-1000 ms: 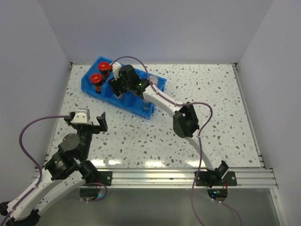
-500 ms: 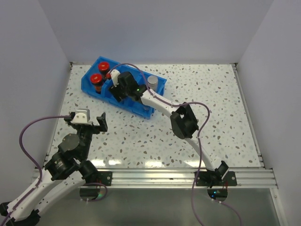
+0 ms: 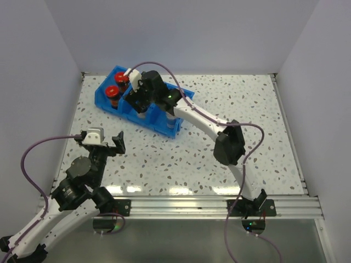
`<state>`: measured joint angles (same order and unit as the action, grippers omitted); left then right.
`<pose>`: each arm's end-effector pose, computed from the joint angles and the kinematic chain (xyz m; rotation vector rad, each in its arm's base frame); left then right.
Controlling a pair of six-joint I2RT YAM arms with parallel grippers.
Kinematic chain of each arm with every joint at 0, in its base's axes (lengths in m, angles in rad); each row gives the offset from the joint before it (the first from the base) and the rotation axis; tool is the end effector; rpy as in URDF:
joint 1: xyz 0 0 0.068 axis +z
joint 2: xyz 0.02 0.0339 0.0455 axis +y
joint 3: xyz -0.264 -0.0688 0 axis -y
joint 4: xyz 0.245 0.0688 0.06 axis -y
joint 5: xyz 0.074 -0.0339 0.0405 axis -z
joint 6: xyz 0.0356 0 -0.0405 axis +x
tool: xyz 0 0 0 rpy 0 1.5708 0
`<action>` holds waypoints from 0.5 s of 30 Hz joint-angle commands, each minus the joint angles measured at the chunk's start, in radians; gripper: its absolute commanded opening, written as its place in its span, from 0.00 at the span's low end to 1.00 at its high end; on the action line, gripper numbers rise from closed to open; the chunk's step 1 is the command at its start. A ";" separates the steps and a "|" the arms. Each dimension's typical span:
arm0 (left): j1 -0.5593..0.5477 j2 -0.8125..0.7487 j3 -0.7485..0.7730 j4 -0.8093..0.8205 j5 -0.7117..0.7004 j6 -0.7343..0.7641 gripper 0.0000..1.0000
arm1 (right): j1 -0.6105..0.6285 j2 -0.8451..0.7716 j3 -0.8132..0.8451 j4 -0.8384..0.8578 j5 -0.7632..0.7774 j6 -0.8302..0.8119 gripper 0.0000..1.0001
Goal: Organize the condiment bottles
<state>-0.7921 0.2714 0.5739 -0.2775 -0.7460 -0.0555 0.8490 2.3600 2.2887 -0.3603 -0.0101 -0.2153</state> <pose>0.0746 -0.0412 0.3170 -0.0206 1.5531 -0.0936 0.3668 0.4173 0.2960 -1.0340 1.7432 0.4141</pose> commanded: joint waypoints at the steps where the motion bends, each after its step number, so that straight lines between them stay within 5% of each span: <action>1: 0.007 -0.021 -0.008 0.031 0.026 0.022 1.00 | -0.004 -0.264 -0.089 -0.046 -0.062 -0.101 0.99; 9: 0.005 -0.041 -0.022 0.050 0.063 0.006 1.00 | -0.115 -0.804 -0.655 -0.048 -0.083 -0.017 0.99; 15: 0.005 0.020 -0.002 0.060 0.074 -0.027 1.00 | -0.395 -1.202 -1.022 -0.057 -0.114 0.021 0.99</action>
<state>-0.7921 0.2558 0.5591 -0.2638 -0.6872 -0.0647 0.5350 1.2869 1.4113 -0.3931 -0.1116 -0.2260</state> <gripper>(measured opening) 0.997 0.986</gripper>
